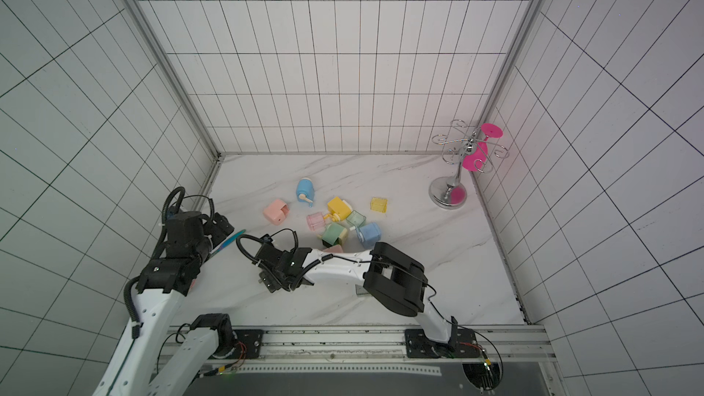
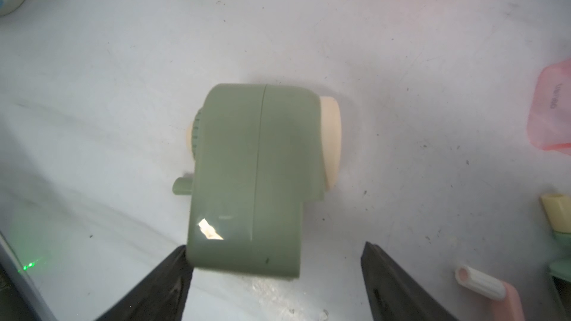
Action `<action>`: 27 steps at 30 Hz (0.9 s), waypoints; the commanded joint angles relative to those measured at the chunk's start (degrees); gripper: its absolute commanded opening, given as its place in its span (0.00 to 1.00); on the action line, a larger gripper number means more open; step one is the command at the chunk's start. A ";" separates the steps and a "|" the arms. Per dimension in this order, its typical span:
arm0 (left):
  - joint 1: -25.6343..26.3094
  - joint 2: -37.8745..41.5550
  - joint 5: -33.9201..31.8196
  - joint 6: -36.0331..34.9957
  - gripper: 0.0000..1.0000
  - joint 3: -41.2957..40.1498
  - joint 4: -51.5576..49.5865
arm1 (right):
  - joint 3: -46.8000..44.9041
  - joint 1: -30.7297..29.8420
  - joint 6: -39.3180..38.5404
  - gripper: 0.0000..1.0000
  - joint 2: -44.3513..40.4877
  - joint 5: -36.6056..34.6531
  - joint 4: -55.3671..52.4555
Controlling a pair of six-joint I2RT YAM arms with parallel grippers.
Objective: Put the tray back into the pencil sharpener
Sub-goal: Pick up the pencil sharpener from the center of the board.
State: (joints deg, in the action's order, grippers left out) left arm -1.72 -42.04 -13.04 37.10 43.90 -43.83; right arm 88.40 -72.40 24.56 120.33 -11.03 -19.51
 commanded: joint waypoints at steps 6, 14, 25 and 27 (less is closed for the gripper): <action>-0.31 0.65 -0.92 -0.45 0.97 -0.31 -0.12 | 7.18 0.56 0.32 0.71 4.78 0.91 -2.57; -0.31 0.79 -1.20 -1.06 0.97 0.04 -0.12 | 7.86 0.94 -0.93 0.46 5.63 2.30 -2.55; -0.31 2.87 6.49 -6.84 0.97 0.40 3.14 | -4.21 0.67 -4.31 0.14 -8.15 1.81 5.48; -0.31 3.89 10.56 -8.35 0.97 0.31 4.58 | -7.82 0.66 -5.79 0.10 -12.45 0.69 7.66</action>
State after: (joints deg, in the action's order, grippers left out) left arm -1.78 -39.77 -8.19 31.88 43.90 -42.59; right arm 84.25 -71.96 21.45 115.00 -8.43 -17.19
